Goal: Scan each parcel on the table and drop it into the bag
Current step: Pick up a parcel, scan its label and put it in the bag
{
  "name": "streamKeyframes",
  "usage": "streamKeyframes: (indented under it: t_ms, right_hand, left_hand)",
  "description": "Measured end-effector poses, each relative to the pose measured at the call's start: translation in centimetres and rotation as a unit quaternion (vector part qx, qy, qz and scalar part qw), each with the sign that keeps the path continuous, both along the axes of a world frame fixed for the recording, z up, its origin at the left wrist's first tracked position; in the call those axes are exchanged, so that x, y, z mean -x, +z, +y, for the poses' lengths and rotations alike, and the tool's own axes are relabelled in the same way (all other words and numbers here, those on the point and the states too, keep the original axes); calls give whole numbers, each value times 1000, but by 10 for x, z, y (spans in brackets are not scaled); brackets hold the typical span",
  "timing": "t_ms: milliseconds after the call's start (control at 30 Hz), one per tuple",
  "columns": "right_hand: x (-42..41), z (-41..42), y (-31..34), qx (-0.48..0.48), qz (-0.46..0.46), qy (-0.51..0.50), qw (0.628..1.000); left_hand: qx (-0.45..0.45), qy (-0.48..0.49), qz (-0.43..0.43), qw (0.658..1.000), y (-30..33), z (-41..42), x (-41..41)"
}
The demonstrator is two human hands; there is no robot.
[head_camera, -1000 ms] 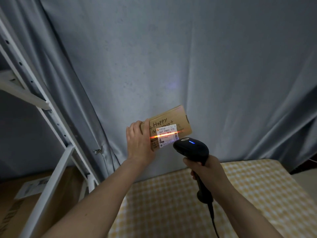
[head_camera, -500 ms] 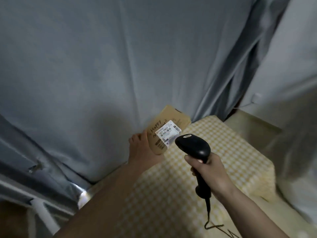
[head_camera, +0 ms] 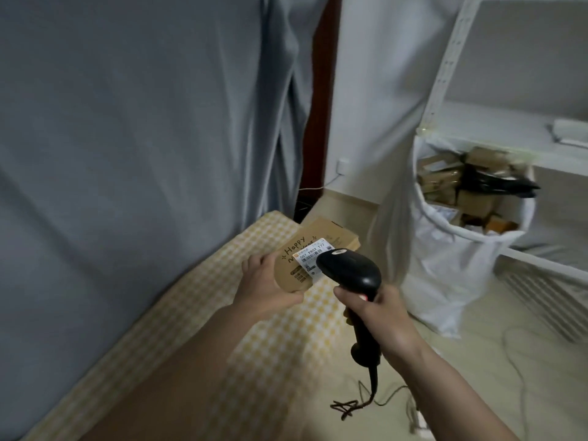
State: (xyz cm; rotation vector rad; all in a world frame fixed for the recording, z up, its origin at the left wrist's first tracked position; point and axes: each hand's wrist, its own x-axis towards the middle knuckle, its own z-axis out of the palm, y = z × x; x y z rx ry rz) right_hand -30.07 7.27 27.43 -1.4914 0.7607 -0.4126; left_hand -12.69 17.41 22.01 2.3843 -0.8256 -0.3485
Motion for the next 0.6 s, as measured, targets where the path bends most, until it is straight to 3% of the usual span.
streamKeyframes:
  t_ms: [400, 600]
  right_hand:
    - [89, -198, -13, -18, 6, -109, 994]
    - [88, -246, -21, -35, 14, -147, 988]
  left_hand:
    - [-67, -122, 74, 988, -14, -229, 80]
    - [-41, -86, 186, 978, -22, -294, 71]
